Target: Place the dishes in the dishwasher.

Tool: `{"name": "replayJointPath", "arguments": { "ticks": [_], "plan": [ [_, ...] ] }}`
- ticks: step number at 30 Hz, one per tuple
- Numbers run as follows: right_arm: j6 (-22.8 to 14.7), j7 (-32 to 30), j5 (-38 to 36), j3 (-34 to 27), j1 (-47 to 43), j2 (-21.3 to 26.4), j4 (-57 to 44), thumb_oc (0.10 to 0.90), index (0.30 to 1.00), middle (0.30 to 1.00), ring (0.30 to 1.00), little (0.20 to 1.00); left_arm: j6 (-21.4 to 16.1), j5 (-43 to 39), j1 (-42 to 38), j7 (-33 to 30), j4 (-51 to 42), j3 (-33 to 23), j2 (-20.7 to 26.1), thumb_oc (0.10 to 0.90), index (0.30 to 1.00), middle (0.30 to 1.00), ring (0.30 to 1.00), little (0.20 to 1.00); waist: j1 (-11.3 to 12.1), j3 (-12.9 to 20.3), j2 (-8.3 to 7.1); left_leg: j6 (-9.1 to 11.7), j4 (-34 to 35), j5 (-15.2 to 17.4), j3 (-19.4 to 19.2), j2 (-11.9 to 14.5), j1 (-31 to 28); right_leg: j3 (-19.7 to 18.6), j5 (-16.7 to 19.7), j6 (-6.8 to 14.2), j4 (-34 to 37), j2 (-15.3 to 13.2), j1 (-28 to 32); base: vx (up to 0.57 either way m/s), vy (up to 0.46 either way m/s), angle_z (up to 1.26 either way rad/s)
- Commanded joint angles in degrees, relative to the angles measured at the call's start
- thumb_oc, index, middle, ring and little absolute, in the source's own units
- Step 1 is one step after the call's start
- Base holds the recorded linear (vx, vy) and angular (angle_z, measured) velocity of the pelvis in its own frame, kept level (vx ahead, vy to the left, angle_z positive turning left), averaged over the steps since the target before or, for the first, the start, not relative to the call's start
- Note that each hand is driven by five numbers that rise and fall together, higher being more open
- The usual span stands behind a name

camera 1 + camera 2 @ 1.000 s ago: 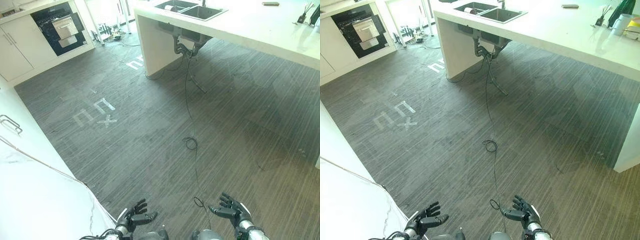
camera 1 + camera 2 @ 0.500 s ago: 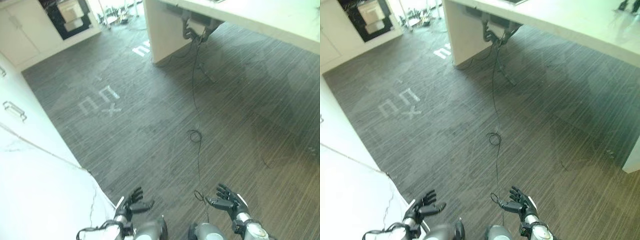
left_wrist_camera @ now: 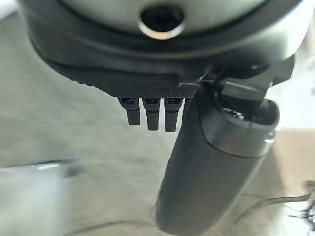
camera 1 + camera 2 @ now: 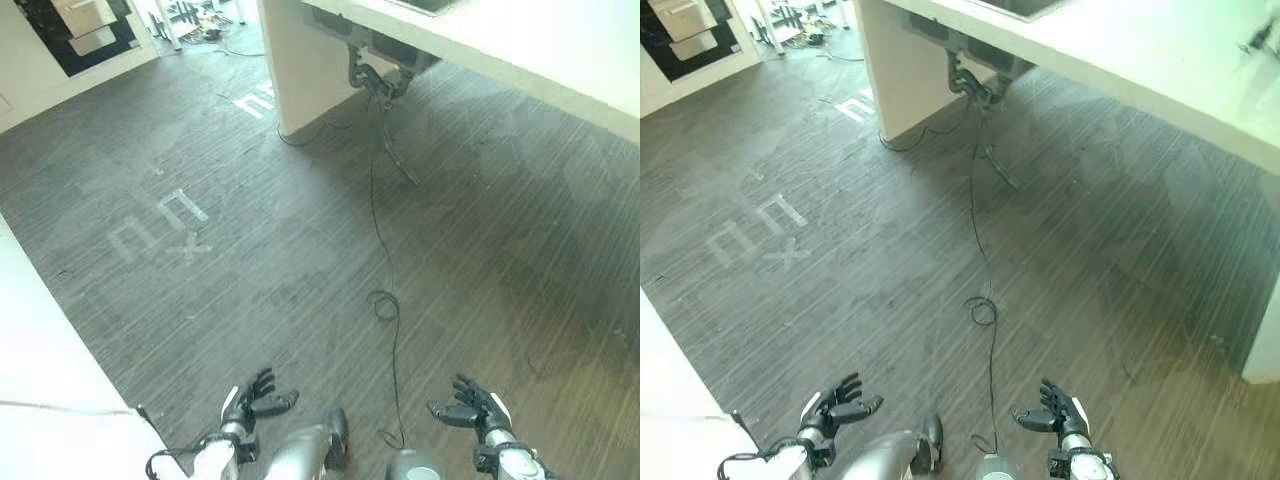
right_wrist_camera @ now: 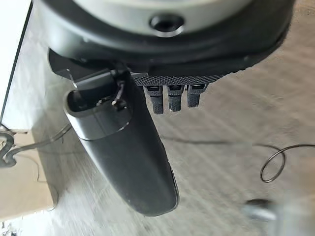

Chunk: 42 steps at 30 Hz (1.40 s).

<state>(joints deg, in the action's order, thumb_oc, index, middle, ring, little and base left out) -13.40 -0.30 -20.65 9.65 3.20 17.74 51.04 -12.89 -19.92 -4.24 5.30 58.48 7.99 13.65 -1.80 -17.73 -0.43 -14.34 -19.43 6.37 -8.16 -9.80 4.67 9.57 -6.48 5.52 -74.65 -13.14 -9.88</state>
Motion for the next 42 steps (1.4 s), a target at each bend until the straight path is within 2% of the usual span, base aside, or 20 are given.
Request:
{"name": "replayJointPath", "arguments": {
  "ticks": [1,4,7,8,11,12,14,16,17,19,23,25,28,30,33,36,37,38,40,42],
  "plan": [
    [-4.8,1.1,-1.9,-0.1,-3.4,1.6,-2.1,0.800,0.900,0.900,0.900,0.900,-3.2,-2.2,3.1,0.2,-3.5,0.3,0.3,0.800,0.900,0.900,0.900,0.900,-0.4,2.1,3.08,6.2,2.2,10.4,3.9,3.5,-2.9,3.3,-1.1,-0.1,26.4,8.9,4.0,0.27,-0.041,0.08],
    [-5.6,2.1,-2.0,-1.1,-3.2,1.7,-0.6,0.800,0.900,0.900,0.900,0.900,-2.9,-2.0,2.3,0.7,-3.3,-0.6,0.7,0.800,0.900,0.900,0.900,0.900,-1.8,1.6,3.71,7.0,2.2,11.9,5.3,4.2,-5.0,4.0,-1.0,-0.4,40.9,10.6,1.8,0.25,-0.079,0.40],
    [-5.6,2.1,-2.0,-1.1,-3.2,1.7,-0.6,0.800,0.900,0.900,0.900,0.900,-2.9,-2.0,2.3,0.7,-3.3,-0.6,0.7,0.800,0.900,0.900,0.900,0.900,-1.8,1.5,3.72,7.0,2.2,11.9,5.3,4.2,-5.0,4.0,-0.9,-0.4,40.9,10.6,1.8,0.20,-0.071,0.41],
    [-7.0,6.4,-2.6,-2.7,-2.9,2.8,1.3,0.800,0.900,0.900,0.900,0.900,-2.1,-2.4,1.7,0.1,-2.8,-1.6,1.0,0.800,0.900,0.900,0.900,0.900,-2.4,1.4,4.46,8.1,2.2,15.7,5.6,5.3,-8.9,7.0,5.2,2.1,53.8,8.5,-6.3,0.79,-0.312,-0.17],
    [-6.7,6.8,-3.4,-2.6,-2.2,3.3,0.5,0.800,0.900,0.900,0.900,0.900,-1.7,-1.2,2.1,-0.3,-2.4,-2.3,0.1,0.800,0.900,0.900,0.900,0.900,-2.9,2.4,4.34,8.8,2.2,16.4,7.5,4.3,-12.1,4.7,3.1,0.0,51.9,10.0,-4.2,0.69,-0.298,-0.14],
    [-6.7,6.8,-3.2,-2.1,-2.4,3.7,0.5,0.800,0.900,0.900,0.900,0.900,-2.1,-1.2,2.7,-0.1,-1.8,-2.5,-0.2,0.800,0.900,0.900,0.900,0.900,-3.1,2.8,4.49,10.0,2.2,15.3,6.6,4.7,-15.7,4.3,0.5,-1.7,51.3,10.8,-2.4,0.73,-0.309,-0.56],
    [-6.4,6.2,-3.2,-1.3,-2.6,4.4,0.2,0.800,0.900,0.900,0.900,0.900,-2.1,-0.1,3.2,0.3,-1.6,-2.2,-0.6,0.800,0.900,0.900,0.900,0.900,-2.8,3.0,4.06,14.5,-0.5,3.8,5.6,5.9,-18.5,3.0,-3.0,-4.2,55.3,12.3,2.7,0.55,-0.265,-0.25],
    [-6.6,6.3,-3.4,-1.0,-2.8,5.4,0.1,0.800,0.900,0.900,0.900,0.900,-2.3,0.1,3.3,0.7,-2.0,-1.6,-0.8,0.800,0.900,0.900,0.900,0.900,-2.5,2.7,3.25,17.2,-13.1,-2.1,3.3,7.0,-12.3,2.7,-3.8,-6.0,57.5,12.0,5.9,0.34,-0.206,0.38],
    [-6.5,6.4,-3.3,-1.1,-2.6,5.8,-0.2,0.800,0.900,0.900,0.900,0.900,-1.3,0.2,3.2,0.7,-2.5,-1.3,-0.8,0.800,0.900,0.900,0.900,0.900,-2.4,2.4,3.15,18.0,-18.3,-3.2,2.5,8.5,-8.9,2.5,-5.3,-6.5,57.5,12.1,7.7,0.35,-0.202,0.25],
    [-6.8,6.1,-3.5,-1.1,-2.6,5.9,-0.6,0.800,0.900,0.900,0.900,0.900,-0.2,0.7,3.1,0.5,-3.0,-1.4,-0.7,0.800,0.900,0.900,0.900,0.900,-1.7,1.9,2.61,16.9,-18.1,-2.7,1.4,8.2,-4.3,2.3,-6.2,-7.0,57.5,11.7,9.3,0.25,-0.125,-0.03],
    [-6.6,4.8,-3.5,-0.6,-3.9,4.6,0.3,0.800,0.900,0.900,0.900,0.900,0.1,2.3,4.5,0.9,-1.8,-2.6,-0.3,0.800,0.900,0.900,0.900,0.900,0.2,1.8,2.00,15.6,2.2,-0.4,1.1,8.2,-3.7,-0.4,-8.8,-5.9,57.5,12.1,12.3,0.33,0.008,-0.33],
    [-6.3,4.0,-2.9,-0.2,-4.1,3.9,1.0,0.800,0.900,0.900,0.900,0.900,-0.5,2.5,5.4,1.2,-0.3,-3.1,-0.6,0.800,0.900,0.900,0.900,0.900,1.2,1.5,2.84,16.9,2.2,0.5,4.3,9.3,2.8,-1.0,-10.2,-5.6,57.5,13.5,13.7,0.32,0.103,-0.41],
    [-6.2,3.7,-2.3,-0.3,-3.9,4.1,1.5,0.800,0.900,0.900,0.900,0.900,-0.9,3.0,6.9,1.3,0.9,-3.6,-1.2,0.800,0.900,0.900,0.900,0.900,3.2,1.5,2.96,17.7,2.2,-2.5,6.4,10.3,11.2,-1.9,-11.7,-5.6,57.5,13.5,15.4,0.37,0.186,-0.60],
    [-5.9,3.0,-2.0,-1.4,-3.7,4.0,2.0,0.800,0.900,0.900,0.900,0.900,-0.8,3.1,7.1,2.2,2.7,-4.3,-1.0,0.800,0.900,0.900,0.900,0.900,3.1,1.9,2.30,16.6,2.2,-1.0,3.5,10.0,9.7,-1.6,-13.3,-5.0,57.5,11.9,17.5,0.48,0.303,-0.68],
    [-5.7,3.8,-3.1,-3.1,-3.2,2.8,4.4,0.800,0.900,0.900,0.900,0.900,0.2,2.3,6.1,0.6,6.6,-4.7,-1.3,0.800,0.900,0.900,0.900,0.900,2.8,3.2,1.82,13.3,2.2,2.3,4.1,8.0,6.4,-0.9,-12.8,-4.6,57.5,11.3,19.8,0.40,0.252,-0.12],
    [-5.6,3.9,-2.6,-3.2,-3.1,2.7,4.8,0.800,0.900,0.900,0.900,0.900,0.3,2.2,5.9,0.4,7.1,-4.7,-1.2,0.800,0.900,0.900,0.900,0.900,2.6,3.3,1.88,12.7,2.2,3.0,4.4,7.7,5.6,-0.5,-11.8,-4.5,57.5,11.2,20.1,0.26,0.197,0.03],
    [-7.5,4.2,-2.8,-4.5,-3.0,1.4,10.6,0.800,0.900,0.900,0.900,0.900,-0.6,4.1,4.7,0.6,10.6,-3.9,0.2,0.800,0.900,0.900,0.900,0.900,0.9,4.1,2.91,7.2,2.2,7.8,6.0,4.3,1.2,1.3,-0.8,-1.0,36.6,8.5,14.6,0.69,0.570,0.64],
    [-8.8,4.7,-2.7,-5.0,-2.9,1.1,12.4,0.800,0.900,0.900,0.900,0.900,-0.1,3.8,4.5,0.1,11.0,-3.3,0.6,0.800,0.900,0.900,0.900,0.900,0.8,3.7,2.74,5.9,2.2,9.7,5.8,2.6,-0.9,1.5,1.4,0.6,26.4,6.7,10.7,0.72,0.595,0.66],
    [-9.5,5.3,-2.2,-5.0,-3.3,1.4,13.8,0.800,0.900,0.900,0.900,0.900,0.7,2.6,4.4,-0.5,11.3,-2.9,0.6,0.800,0.900,0.900,0.900,0.900,0.6,3.2,3.49,5.7,2.2,10.3,5.4,2.7,-2.0,2.7,1.6,-0.1,22.2,5.3,6.9,0.26,0.169,0.18],
    [-10.2,5.7,-1.0,-4.8,-4.2,1.6,15.0,0.800,0.900,0.900,0.900,0.900,1.2,3.2,4.4,-0.4,11.3,-3.7,0.3,0.800,0.900,0.900,0.900,0.900,-0.1,2.2,4.54,6.5,2.2,11.1,4.9,3.8,-4.1,6.0,-2.4,-1.0,30.8,6.4,2.6,0.32,-0.084,-0.22]
  ]
}}
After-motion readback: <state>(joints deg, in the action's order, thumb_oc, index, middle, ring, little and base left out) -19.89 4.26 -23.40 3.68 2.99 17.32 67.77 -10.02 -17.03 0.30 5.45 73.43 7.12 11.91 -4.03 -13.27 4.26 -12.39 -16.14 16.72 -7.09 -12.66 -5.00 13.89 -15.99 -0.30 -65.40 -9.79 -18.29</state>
